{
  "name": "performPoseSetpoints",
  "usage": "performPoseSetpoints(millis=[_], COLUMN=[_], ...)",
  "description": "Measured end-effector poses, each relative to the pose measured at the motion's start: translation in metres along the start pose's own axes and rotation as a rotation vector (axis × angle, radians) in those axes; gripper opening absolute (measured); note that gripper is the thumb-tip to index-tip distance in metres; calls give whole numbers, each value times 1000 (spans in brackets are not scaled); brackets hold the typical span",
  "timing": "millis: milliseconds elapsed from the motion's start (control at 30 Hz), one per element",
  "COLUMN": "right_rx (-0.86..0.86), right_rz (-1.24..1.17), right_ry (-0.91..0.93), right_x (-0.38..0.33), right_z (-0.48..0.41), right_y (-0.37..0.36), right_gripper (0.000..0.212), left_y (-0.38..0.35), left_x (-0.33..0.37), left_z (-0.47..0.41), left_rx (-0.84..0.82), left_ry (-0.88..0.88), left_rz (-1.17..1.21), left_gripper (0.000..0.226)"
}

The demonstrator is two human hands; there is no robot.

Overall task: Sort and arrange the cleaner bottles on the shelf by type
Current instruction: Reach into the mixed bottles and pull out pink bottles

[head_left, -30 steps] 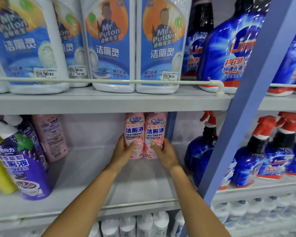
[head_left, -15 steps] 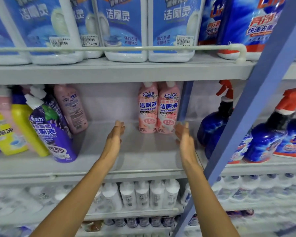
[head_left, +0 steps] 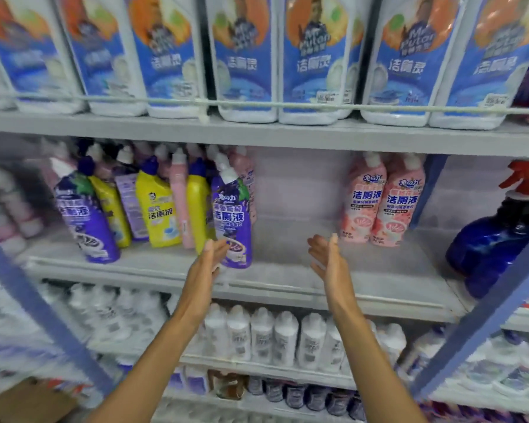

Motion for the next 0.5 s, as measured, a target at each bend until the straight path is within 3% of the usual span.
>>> performPoseSetpoints(millis=[67,200,267,333,400,500], right_rx=[-51,-139,-163,-182,-197,-207], right_rz=[-2,1,-2,0,0,17], right_ry=[-13,-14,-20,-23,-17,1], right_x=[10,27,37,46,50,50], right_z=[16,45,55,62,66,61], right_y=[-43,-124,-158,-186,-209,-240], right_gripper=[75,68,52,53,58,42], left_y=[52,149,189,224,251,280], left_x=[-9,-25,-30,-34,-34,-27], left_z=[6,18,22,21,16,1], left_rx=[49,160,202,252,287,306], left_ry=[14,39,32,29,47,25], left_rz=[-14,-28,-42,-45,-71,-94], left_gripper=[55,73,64,54,57,65])
Point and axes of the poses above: each hand's wrist, its own z-axis away from the middle knuckle, its own y-axis out of the back of the hand, x = y × z, the point moved 4 cm from there along -z, towards the middle knuckle, and after that the axes turned 13 degrees about -z, right-handed, at the moved point
